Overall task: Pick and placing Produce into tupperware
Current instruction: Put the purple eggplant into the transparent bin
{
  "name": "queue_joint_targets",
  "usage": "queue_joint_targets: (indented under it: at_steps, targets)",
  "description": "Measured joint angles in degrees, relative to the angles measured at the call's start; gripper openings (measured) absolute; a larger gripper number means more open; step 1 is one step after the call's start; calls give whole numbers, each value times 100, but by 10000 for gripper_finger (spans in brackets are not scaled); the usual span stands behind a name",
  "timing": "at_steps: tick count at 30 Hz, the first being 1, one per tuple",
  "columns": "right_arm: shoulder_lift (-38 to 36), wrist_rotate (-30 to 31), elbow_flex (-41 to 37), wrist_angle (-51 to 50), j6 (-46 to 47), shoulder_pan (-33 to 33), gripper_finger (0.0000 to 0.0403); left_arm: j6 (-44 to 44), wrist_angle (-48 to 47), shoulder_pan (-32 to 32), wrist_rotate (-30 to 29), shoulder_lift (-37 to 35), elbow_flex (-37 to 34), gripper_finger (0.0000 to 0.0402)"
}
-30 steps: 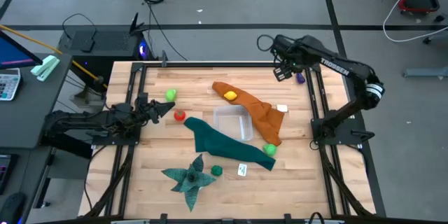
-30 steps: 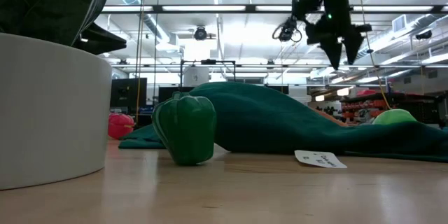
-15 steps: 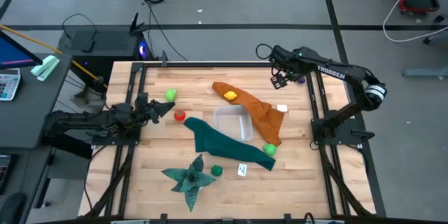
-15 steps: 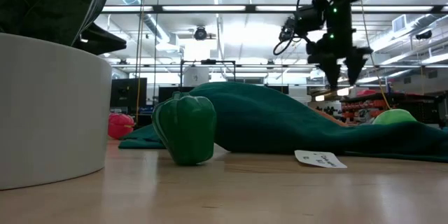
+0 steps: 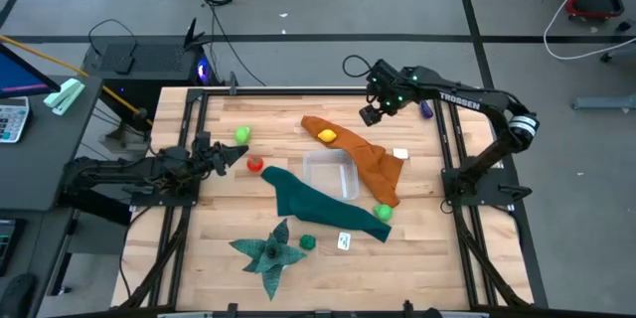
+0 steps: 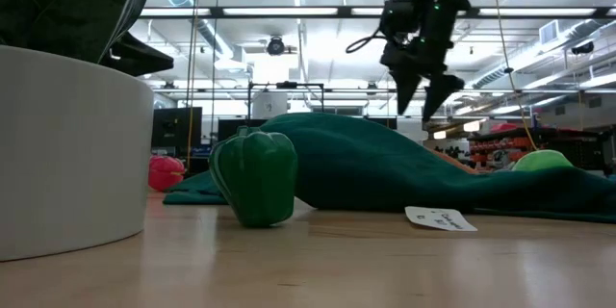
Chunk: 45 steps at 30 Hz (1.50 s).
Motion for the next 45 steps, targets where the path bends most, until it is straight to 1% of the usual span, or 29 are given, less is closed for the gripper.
queue_joint_targets:
  at_steps: [4,9,11,13,16,19,24,29,34,38,45]
  targets:
    - [436,144,675,-395,-4,-38,285,-6,0,0,2,0,0,40]
    - [1144,605,1636,-1394,-108,-278,279,-45,-3,0,2,0,0,37]
    - [1389,710,1877,-1718,-108,-434,277,-131,-14,0,2,0,0,35]
    - [1558,748,1954,-1857,-102,-613,276,-167,-49,0,4,0,0,35]
    - [1734,779,1916,-1963,-97,-872,276,-220,-88,0,4,0,0,39]
    - [1879,936,1886,-2134,-104,-1113,276,-311,-143,0,4,-1,0,42]
    - [1994,1208,1885,-2038,-131,-1416,276,-313,-189,0,4,0,0,41]
    - [1990,1245,1885,-1740,-54,-1666,276,-313,-250,0,4,0,0,37]
    - [2027,1269,1862,-1778,60,-1915,276,-308,-288,0,8,0,1,41]
    - [2006,1411,1534,-1797,211,-1994,270,-304,-313,0,9,0,2,43]
    - [1994,1703,517,-1721,235,-2000,237,-299,-334,0,9,0,4,37]
